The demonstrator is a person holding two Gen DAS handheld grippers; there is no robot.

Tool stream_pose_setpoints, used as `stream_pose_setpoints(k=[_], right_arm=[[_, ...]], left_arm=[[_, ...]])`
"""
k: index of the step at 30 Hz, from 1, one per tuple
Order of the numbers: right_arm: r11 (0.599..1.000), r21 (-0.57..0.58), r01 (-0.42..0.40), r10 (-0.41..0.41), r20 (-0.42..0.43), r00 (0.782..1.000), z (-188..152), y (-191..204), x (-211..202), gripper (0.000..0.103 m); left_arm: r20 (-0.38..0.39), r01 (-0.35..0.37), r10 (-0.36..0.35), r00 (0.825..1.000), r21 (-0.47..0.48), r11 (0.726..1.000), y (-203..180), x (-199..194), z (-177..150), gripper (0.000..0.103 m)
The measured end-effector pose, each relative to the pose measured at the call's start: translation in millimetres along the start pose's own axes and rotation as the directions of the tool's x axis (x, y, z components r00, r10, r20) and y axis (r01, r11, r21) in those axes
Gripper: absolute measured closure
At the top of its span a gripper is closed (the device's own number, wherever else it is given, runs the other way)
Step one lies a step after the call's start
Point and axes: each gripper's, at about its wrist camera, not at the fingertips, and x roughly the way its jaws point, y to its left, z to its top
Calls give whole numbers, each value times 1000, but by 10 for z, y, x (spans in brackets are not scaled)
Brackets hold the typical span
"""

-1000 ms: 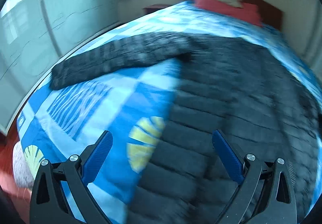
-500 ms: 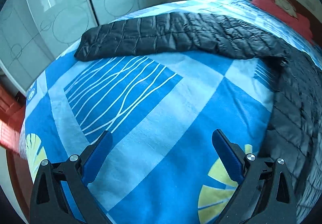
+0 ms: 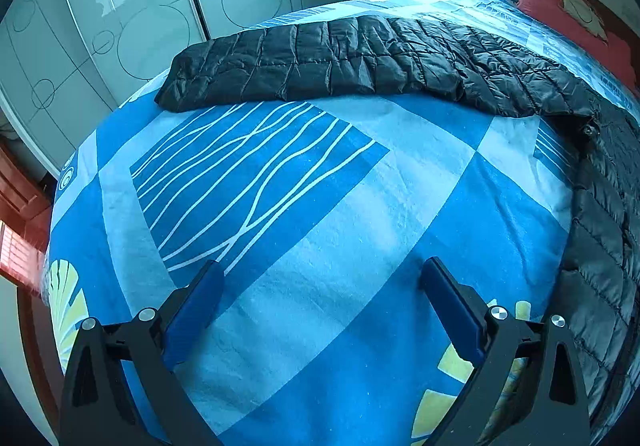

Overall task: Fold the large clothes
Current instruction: 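Grasp the jacket sleeve cuff with the right tool and fold it across the back, then lay the sleeve down on the jacket and open the right tool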

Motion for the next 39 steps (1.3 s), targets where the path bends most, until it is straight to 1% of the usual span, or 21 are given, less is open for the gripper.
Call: stream_pose_setpoints(k=[1, 4, 7, 9, 12, 14, 16, 18, 19, 21, 23, 24, 25, 27, 28, 30, 33, 36, 37, 38, 39], right_arm=[[1000, -4, 25, -25, -2, 1000, 11, -16, 15, 81], [999, -28, 27, -28, -10, 1000, 29, -56, 37, 90], [997, -63, 32, -32, 3, 999, 32, 45, 2, 94], [993, -112, 31, -28, 23, 999, 0, 188, -78, 95], [968, -250, 20, -8, 50, 999, -100, 610, -178, 95], [934, -358, -2, 22, 50, 999, -238, 983, -241, 95], [885, -463, -41, 66, 38, 997, -448, 1395, -296, 95], [824, -559, -96, 117, 2, 993, -726, 1833, -319, 95], [795, -593, -126, 139, -25, 990, -877, 2028, -314, 95], [753, -633, -180, 169, -78, 983, -1143, 2329, -277, 95], [694, -676, -247, 191, -158, 969, -1553, 2701, -195, 95], [671, -692, -266, 196, -181, 964, -1709, 2816, -168, 95], [626, -722, -294, 198, -218, 956, -1999, 3010, -123, 95], [568, -753, -332, 195, -269, 943, -2394, 3217, -66, 95], [533, -767, -358, 187, -306, 933, -2675, 3343, -30, 95], [481, -782, -397, 171, -360, 917, -3097, 3504, 17, 95], [376, -808, -454, 131, -439, 889, -3844, 3724, 73, 95], [293, -815, -500, 90, -497, 863, -4427, 3807, 15, 95], [254, -816, -519, 70, -519, 852, -4658, 3853, 21, 95], [226, -817, -530, 59, -532, 845, -4862, 3810, -93, 95], [188, -815, -548, 41, -551, 834, -5073, 3830, -111, 95]], left_arm=[[4, -2, 2, 1000, 1, 1000, -3, 4, 2, 4], [11, -10, 10, 1000, 5, 1000, -10, 14, -2, 4], [18, -12, 12, 1000, 9, 1000, -13, 20, 0, 4], [22, -11, 11, 1000, 11, 1000, -10, 22, 0, 4], [31, -13, 13, 999, 17, 1000, -16, 27, 2, 4], [39, -11, 11, 999, 23, 1000, -15, 34, 16, 4], [49, -10, 9, 999, 29, 1000, -15, 47, 31, 4], [52, -8, 7, 999, 28, 1000, -19, 62, 35, 4], [54, -7, 5, 999, 27, 1000, -18, 63, 33, 4], [59, 5, -6, 998, 20, 1000, -4, 75, 32, 4], [63, 15, -16, 998, 13, 1000, 10, 81, 21, 4], [66, 17, -18, 998, 13, 1000, 12, 83, 18, 4], [69, 16, -17, 997, 14, 1000, 9, 85, 17, 4], [74, 15, -16, 997, 14, 1000, 5, 91, 11, 4], [75, 15, -16, 997, 15, 1000, 4, 93, 8, 4], [81, 14, -15, 997, 15, 1000, 2, 102, 6, 4], [86, 14, -15, 996, 14, 1000, 4, 106, 0, 4], [88, 15, -16, 996, 12, 1000, 3, 98, -14, 4], [89, 17, -18, 996, 11, 1000, 4, 100, -13, 4], [89, 17, -18, 996, 11, 1000, 5, 101, -13, 4], [90, 17, -18, 996, 11, 1000, 4, 101, -14, 4]])
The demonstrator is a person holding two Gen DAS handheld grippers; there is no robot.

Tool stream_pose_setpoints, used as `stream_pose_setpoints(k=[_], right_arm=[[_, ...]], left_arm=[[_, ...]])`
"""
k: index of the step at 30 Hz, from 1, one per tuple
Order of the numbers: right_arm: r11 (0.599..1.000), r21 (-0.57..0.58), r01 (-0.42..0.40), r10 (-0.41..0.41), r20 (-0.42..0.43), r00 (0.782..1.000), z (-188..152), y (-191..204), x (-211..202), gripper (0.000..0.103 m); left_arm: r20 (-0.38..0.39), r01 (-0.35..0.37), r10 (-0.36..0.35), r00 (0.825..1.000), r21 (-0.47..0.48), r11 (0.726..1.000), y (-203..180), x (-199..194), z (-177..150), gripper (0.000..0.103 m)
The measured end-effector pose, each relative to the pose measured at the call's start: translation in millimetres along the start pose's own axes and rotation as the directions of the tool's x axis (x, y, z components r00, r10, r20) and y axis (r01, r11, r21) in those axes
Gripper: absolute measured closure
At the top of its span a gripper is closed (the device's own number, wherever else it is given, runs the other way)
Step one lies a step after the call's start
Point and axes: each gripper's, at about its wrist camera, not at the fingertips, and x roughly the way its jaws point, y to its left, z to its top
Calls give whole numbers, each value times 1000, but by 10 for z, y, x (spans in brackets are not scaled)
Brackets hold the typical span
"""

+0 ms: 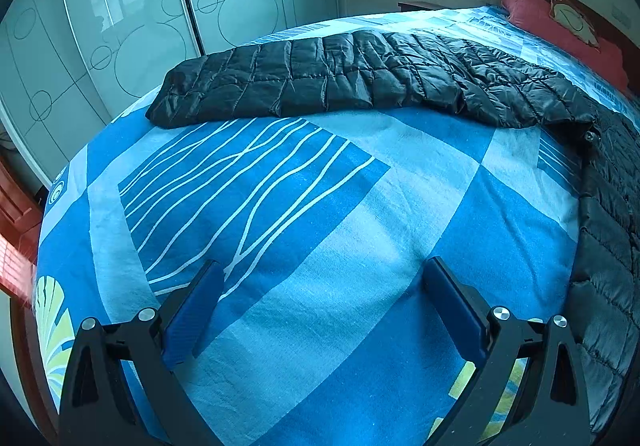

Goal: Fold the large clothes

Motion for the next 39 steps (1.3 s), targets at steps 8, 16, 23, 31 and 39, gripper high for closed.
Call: stream_pose_setpoints(k=[8, 16, 23, 31, 39], right_arm=[[985, -169, -38, 16, -127, 992, -152, 751, 465, 95], [980, -197, -4, -36, -199, 979, -232, 949, 760, 91], [978, -153, -144, 113, -198, 974, -266, 970, 513, 30], [975, -77, -210, 201, -104, 974, -249, 449, -303, 49], [954, 109, 278, -266, -112, 957, -295, -1436, -263, 54]], left_arm=[[2, 3, -3, 1000, -2, 1000, 2, -3, -4, 4], [3, 2, -2, 1000, -1, 1000, 0, 0, -2, 4], [4, 2, -2, 1000, -1, 1000, -6, 5, 1, 4], [4, 3, -3, 1000, -2, 1000, -4, 3, -2, 4], [4, 4, -4, 1000, -2, 1000, -4, 2, -4, 4]])
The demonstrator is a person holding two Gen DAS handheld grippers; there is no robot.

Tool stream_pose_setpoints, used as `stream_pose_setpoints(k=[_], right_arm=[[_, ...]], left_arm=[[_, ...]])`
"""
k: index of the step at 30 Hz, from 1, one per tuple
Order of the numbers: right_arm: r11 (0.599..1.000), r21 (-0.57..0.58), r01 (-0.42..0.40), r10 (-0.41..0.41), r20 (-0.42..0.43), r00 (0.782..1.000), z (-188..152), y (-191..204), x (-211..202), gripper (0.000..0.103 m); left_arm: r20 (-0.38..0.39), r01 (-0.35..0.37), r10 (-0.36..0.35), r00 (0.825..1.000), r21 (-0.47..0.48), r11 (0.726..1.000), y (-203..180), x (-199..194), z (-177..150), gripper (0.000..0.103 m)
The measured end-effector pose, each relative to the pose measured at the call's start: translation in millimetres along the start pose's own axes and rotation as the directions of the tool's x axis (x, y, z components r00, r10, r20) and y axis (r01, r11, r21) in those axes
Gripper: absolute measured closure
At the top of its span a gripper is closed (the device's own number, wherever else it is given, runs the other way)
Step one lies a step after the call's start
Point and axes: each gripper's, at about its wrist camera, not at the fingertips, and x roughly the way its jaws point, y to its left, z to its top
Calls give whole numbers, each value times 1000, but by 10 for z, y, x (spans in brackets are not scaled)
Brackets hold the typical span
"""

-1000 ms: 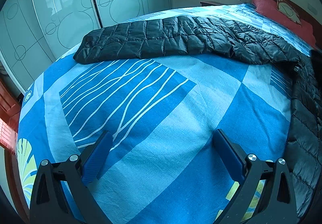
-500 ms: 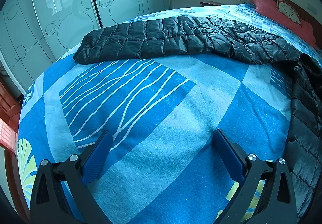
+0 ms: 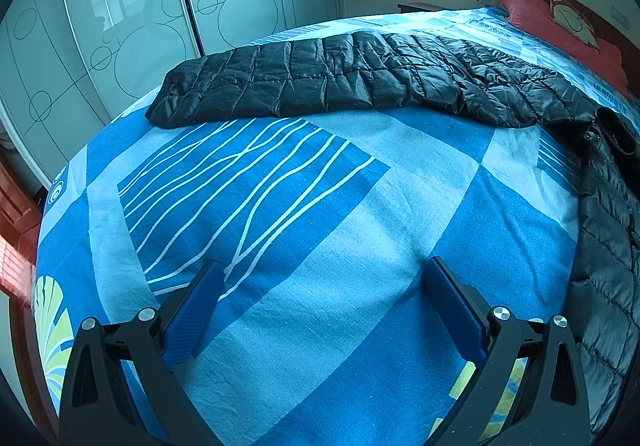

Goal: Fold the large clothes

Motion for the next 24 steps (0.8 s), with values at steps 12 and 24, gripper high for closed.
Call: stream_pose_setpoints(k=[12, 24], right_arm=[[995, 94, -45, 46, -4, 999, 152, -399, 80, 25], [996, 57, 69, -61, -143, 988, 618, -592, 1277, 19]], left_arm=[[-1, 5, -5, 1000, -3, 1000, -1, 12, 0, 4], [-1, 3, -3, 1000, -1, 1000, 5, 15, 0, 4]])
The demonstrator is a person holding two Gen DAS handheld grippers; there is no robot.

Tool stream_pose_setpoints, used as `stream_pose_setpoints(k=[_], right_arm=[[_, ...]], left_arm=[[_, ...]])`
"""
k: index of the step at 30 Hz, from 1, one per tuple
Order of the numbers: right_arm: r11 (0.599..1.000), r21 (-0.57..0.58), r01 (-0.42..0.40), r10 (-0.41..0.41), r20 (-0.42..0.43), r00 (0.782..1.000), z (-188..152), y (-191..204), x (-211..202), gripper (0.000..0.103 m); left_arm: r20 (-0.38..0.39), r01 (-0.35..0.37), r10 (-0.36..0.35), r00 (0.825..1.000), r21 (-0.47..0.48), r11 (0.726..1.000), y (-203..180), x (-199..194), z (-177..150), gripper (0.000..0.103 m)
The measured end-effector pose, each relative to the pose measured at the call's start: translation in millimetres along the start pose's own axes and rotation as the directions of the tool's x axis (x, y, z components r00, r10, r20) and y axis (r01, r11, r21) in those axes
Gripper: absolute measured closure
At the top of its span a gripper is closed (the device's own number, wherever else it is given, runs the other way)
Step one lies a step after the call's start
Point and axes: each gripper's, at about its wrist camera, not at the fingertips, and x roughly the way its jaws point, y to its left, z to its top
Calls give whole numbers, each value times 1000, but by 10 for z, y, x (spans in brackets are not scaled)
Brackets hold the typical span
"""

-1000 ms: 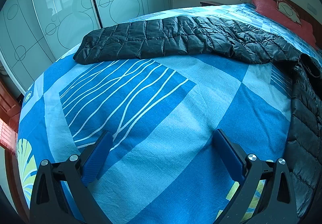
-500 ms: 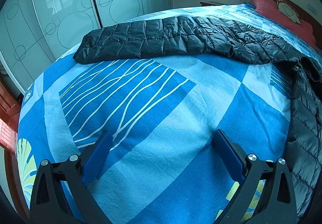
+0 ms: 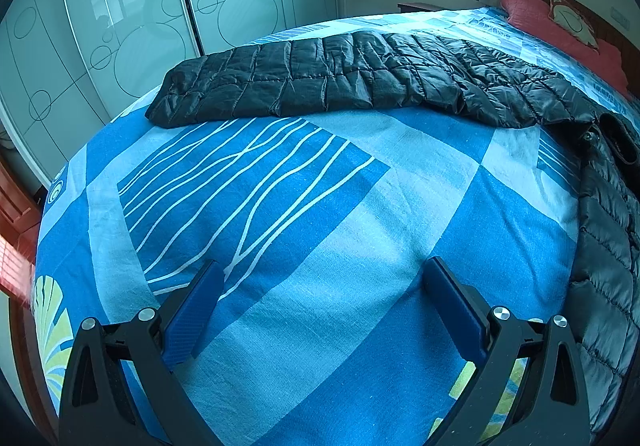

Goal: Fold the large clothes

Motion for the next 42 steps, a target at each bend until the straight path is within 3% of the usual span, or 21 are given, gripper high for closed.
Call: stream_pose_setpoints(k=[6, 9, 13, 19, 23, 32, 42], right_arm=[[998, 60, -26, 24, 33, 999, -72, -49, -344, 19], [995, 72, -74, 67, 97, 993, -361, -31, -793, 19], [991, 61, -117, 109, 113, 988, -695, 35, -1072, 19], [997, 25, -78, 77, 40, 996, -938, 174, -832, 18], [999, -17, -28, 28, 46, 999, -1011, 281, -754, 16], [1000, -22, -20, 21, 55, 998, -1051, 268, -728, 15], [1000, -29, -12, 13, 62, 998, -1064, 279, -754, 15]], left_arm=[[0, 3, -3, 1000, -2, 1000, 1, 1, 0, 4], [1, 1, -1, 1000, -1, 1000, 3, 1, -1, 4], [1, 2, -2, 1000, -2, 1000, 7, 1, -3, 4], [1, 0, 0, 1000, 0, 1000, 4, -2, -5, 4], [0, 0, 0, 1000, 0, 1000, 2, 0, -5, 4], [-31, 8, -8, 999, -2, 1000, 16, 9, 37, 4], [-37, 103, -102, 994, 33, 994, 256, -3, 140, 4]])
